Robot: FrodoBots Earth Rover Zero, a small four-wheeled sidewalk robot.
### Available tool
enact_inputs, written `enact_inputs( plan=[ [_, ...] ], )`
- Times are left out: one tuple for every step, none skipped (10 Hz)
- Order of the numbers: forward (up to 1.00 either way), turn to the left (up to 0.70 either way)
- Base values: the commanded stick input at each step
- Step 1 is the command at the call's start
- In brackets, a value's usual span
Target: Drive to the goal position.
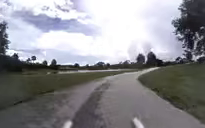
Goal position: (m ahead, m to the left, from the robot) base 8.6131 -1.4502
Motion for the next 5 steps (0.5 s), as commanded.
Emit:
enact_inputs(
  plan=[
    [0.7, 0.0],
    [0.7, 0.0],
    [0.7, 0.0],
    [0.7, -0.11],
    [0.7, -0.28]
  ],
)
